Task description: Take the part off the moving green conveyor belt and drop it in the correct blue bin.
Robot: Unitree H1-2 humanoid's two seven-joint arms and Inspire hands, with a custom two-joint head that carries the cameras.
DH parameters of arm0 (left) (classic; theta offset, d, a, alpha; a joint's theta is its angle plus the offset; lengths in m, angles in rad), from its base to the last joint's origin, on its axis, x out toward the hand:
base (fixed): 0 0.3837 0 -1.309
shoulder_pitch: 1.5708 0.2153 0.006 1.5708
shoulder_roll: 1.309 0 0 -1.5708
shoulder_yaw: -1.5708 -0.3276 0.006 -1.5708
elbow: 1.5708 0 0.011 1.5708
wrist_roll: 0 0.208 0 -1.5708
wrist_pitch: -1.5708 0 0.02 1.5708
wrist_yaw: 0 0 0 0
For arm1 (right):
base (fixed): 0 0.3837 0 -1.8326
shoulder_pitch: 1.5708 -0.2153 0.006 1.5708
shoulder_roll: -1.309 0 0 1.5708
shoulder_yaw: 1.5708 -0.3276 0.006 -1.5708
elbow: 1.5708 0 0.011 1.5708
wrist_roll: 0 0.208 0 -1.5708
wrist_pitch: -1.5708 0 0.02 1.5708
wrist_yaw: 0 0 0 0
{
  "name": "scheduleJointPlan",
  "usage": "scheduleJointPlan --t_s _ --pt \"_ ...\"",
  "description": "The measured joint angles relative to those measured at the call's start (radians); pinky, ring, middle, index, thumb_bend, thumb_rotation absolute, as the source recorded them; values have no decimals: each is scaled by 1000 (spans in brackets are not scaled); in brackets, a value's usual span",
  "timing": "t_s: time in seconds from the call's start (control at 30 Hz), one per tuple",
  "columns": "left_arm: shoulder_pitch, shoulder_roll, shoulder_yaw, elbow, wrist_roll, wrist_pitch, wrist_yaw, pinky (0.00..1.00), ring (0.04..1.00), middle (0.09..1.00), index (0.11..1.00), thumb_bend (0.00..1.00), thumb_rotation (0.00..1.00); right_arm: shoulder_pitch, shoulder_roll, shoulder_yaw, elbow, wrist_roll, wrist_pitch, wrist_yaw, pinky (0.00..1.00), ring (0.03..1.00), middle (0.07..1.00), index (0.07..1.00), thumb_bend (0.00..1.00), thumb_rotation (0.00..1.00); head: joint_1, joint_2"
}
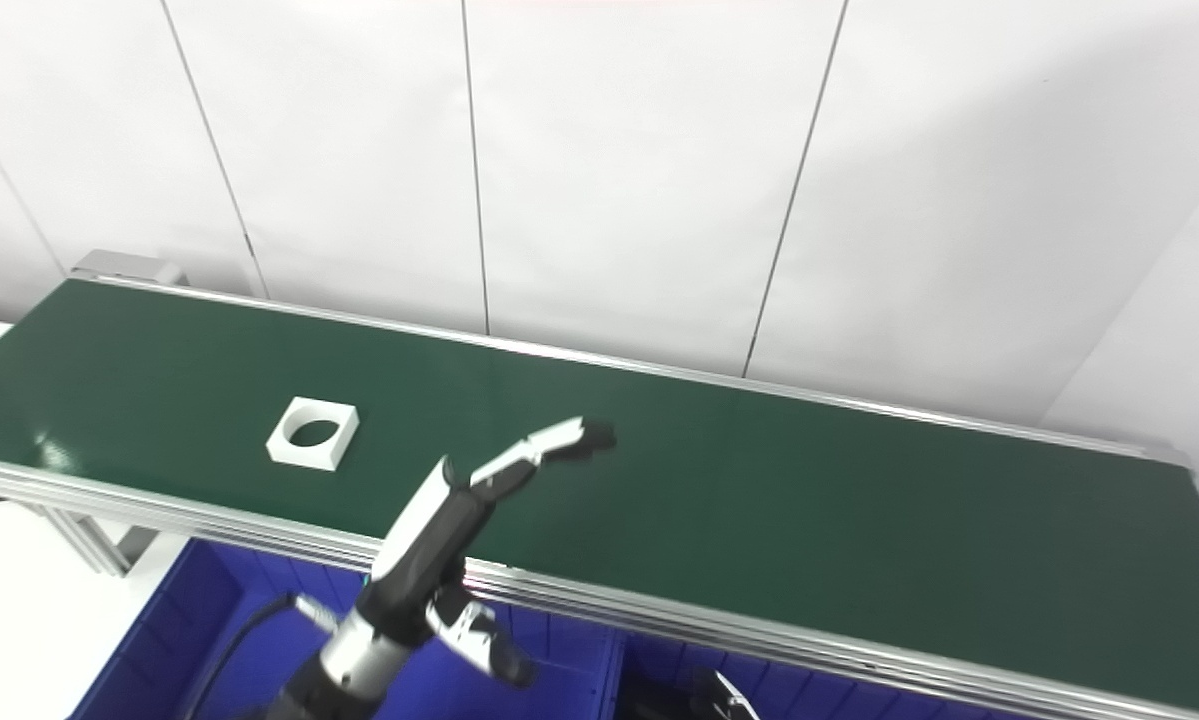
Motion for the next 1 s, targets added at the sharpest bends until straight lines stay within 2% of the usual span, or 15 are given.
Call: scheduleJointPlan --t_s 0.2,0.3,0.43,0.5,0.67,0.8,1.0 --pt "-41 10 147 2 65 38 -103 822 878 886 817 950 561 -2 1 -17 5 4 0 12 833 868 902 891 932 1000 2 -5" --pt "-84 27 198 -10 109 70 -155 834 867 876 816 928 533 -6 1 -18 6 4 0 21 827 865 899 891 922 1000 2 -5" --pt "-137 50 250 -11 143 74 -205 861 868 873 822 926 465 -6 3 -21 13 4 0 29 822 862 896 889 913 998 5 -5" --pt "-159 68 265 12 152 73 -228 860 866 871 824 938 431 -6 4 -25 17 4 0 31 822 861 896 889 909 997 5 -5" --pt "-200 106 291 91 216 79 -270 838 847 855 821 964 417 -9 6 -29 22 4 0 32 818 857 891 890 910 998 5 -8" --pt "-243 114 296 159 282 78 -274 811 835 846 817 999 342 -13 7 -29 25 4 0 32 811 853 883 886 927 992 3 -12" --pt "-299 143 284 327 365 54 -270 777 815 831 816 1000 253 -18 17 -31 35 4 0 32 812 851 883 885 915 984 2 -15"
